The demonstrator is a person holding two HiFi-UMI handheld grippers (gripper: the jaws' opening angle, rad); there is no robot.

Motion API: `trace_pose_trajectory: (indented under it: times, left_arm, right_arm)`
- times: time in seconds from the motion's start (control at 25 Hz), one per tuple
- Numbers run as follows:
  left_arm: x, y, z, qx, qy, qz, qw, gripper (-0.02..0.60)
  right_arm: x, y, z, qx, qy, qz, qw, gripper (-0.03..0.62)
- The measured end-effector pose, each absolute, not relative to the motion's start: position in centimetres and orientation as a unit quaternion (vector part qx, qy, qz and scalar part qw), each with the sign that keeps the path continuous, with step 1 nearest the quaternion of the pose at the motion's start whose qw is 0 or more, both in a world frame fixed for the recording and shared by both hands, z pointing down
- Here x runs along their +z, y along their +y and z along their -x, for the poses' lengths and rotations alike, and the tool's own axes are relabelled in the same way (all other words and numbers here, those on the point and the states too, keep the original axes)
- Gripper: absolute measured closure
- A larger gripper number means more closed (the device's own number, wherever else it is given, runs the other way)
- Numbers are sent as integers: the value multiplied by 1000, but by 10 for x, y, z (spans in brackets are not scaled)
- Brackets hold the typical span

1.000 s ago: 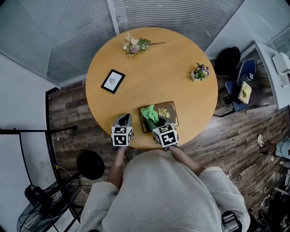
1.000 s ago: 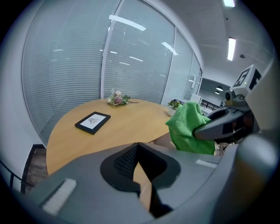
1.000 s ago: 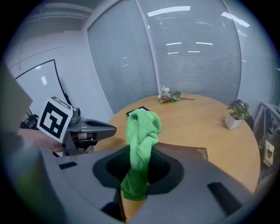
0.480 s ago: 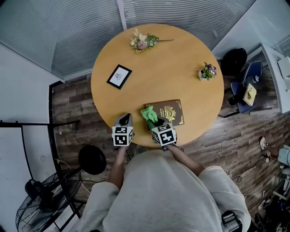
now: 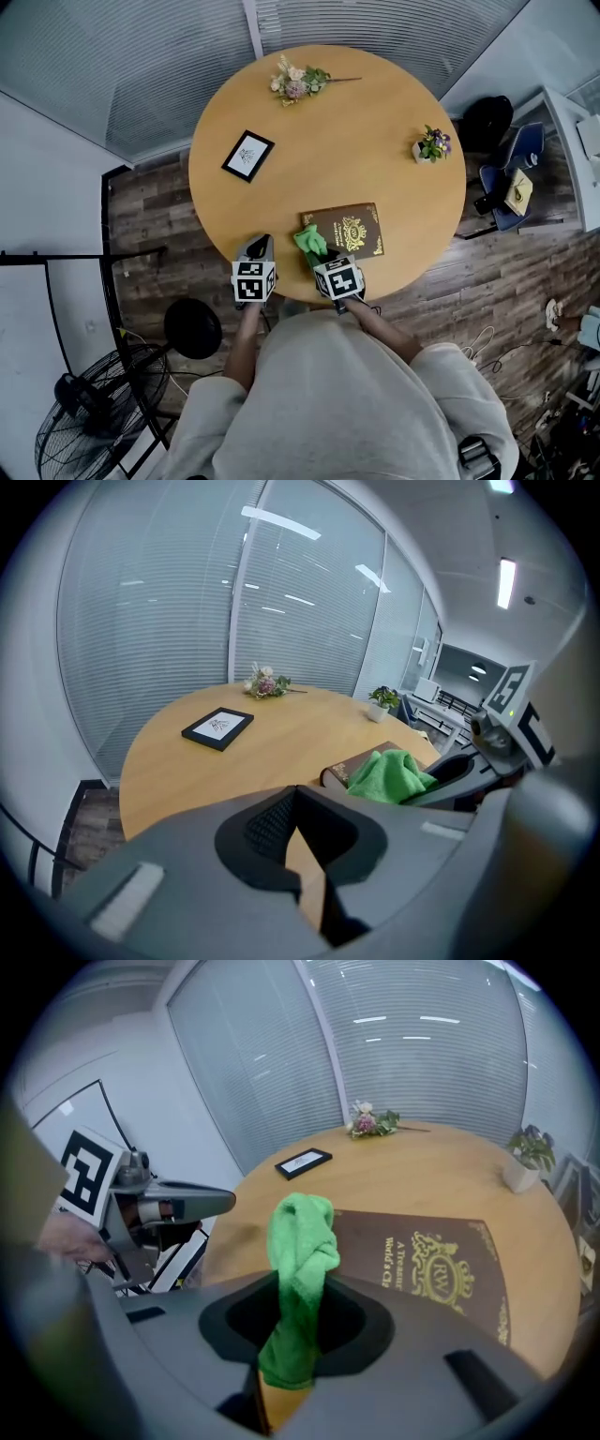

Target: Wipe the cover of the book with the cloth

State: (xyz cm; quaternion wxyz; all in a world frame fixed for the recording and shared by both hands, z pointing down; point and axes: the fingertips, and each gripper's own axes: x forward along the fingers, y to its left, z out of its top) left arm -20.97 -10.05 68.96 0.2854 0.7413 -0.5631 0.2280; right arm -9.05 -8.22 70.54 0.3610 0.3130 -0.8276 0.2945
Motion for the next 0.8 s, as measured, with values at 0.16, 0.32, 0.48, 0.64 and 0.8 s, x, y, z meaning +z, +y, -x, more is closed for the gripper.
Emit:
trace_pose_trajectory:
  times: [0.16,0.32,0.48,0.64,0.8]
  left_arm:
    - [690,-105,203,232,-555,-747,285,572]
    - [690,-108,198,234,-550,-750,283,572]
    - [690,-111,194,235,-546,-752,283,572]
    - [690,-116,190,234,-544,-755,282,572]
    - [691,-119,183,237,-539,-758,283,572]
  right_arm:
    - [716,-82,89,298,-823,-315,369,496]
    - [715,-83,89,294,-826,-308,369,497]
    - [716,-82,87,293,-827,-304,371,496]
    - [716,-84,80,292,-826,-306,373,496]
    - [716,-89,71,294,-822,-314,373,496]
